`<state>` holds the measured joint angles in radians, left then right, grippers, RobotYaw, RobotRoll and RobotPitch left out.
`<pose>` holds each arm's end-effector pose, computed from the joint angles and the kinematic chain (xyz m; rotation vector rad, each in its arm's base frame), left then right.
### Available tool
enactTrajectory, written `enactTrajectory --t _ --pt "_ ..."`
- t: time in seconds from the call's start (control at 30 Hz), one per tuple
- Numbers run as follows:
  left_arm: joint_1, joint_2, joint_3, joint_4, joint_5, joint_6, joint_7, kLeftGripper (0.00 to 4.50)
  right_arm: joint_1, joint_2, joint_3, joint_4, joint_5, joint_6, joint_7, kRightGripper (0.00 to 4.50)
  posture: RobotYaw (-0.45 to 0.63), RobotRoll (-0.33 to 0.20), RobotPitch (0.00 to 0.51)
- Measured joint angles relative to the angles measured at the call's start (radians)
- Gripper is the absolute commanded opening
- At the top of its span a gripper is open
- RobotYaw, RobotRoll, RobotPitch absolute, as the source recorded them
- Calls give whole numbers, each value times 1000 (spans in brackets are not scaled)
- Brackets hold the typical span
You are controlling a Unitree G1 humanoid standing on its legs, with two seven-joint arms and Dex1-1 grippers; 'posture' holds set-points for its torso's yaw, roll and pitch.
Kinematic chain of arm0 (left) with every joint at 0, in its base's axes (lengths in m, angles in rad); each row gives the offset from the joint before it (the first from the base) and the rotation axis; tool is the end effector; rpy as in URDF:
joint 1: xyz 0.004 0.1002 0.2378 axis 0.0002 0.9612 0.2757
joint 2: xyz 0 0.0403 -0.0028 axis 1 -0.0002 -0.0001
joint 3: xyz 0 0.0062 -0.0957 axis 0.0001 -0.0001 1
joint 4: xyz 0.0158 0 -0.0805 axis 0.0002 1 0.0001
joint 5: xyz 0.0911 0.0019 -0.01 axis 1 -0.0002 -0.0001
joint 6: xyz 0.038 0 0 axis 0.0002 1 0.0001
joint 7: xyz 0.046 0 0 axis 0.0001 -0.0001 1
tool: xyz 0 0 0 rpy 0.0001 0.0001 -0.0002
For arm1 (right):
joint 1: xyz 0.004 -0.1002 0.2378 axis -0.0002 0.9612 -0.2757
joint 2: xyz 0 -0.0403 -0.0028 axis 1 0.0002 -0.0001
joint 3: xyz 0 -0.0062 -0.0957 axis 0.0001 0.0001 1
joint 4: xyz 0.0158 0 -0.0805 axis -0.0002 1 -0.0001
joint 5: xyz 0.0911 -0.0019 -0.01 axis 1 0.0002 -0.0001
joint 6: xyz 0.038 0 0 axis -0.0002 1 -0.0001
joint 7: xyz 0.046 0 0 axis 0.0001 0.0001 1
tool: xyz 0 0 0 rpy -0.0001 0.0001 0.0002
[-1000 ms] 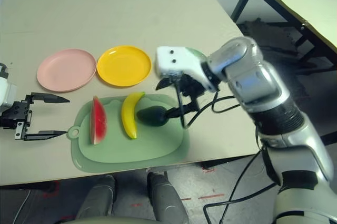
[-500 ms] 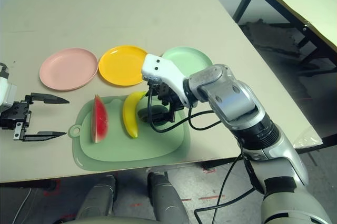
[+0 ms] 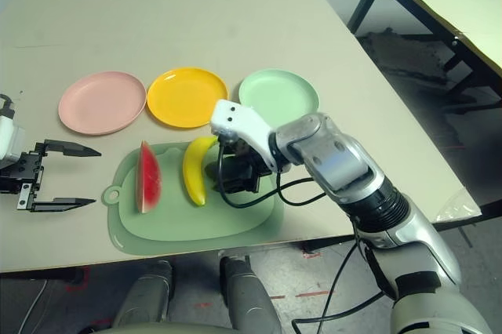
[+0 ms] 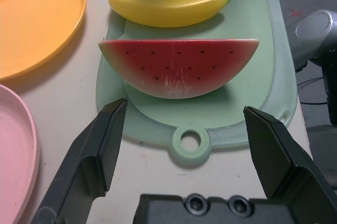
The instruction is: Place the fruits into color-matched plates.
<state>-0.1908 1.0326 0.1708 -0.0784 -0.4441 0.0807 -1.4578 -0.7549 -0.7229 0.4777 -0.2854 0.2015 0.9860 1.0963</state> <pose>0.2109 0.3010 0.2148 0.6719 0.1806 -1.3027 0.2604 -0.1531 0.2047 -0.6503 0.5743 1.2367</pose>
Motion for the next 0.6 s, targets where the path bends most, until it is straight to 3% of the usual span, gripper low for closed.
enactTrajectory --t 0.4,0.5,0.6 --pt "5 0 0 -1 0 0 1 4500 16 -23 48 29 -41 -46 -7 4469 32 0 192" --pt "5 0 0 -1 0 0 1 4500 16 -24 50 32 -42 -46 -6 4134 30 0 192" --pt "5 0 0 -1 0 -1 1 4500 16 -26 52 32 -42 -45 0 3355 29 0 189"
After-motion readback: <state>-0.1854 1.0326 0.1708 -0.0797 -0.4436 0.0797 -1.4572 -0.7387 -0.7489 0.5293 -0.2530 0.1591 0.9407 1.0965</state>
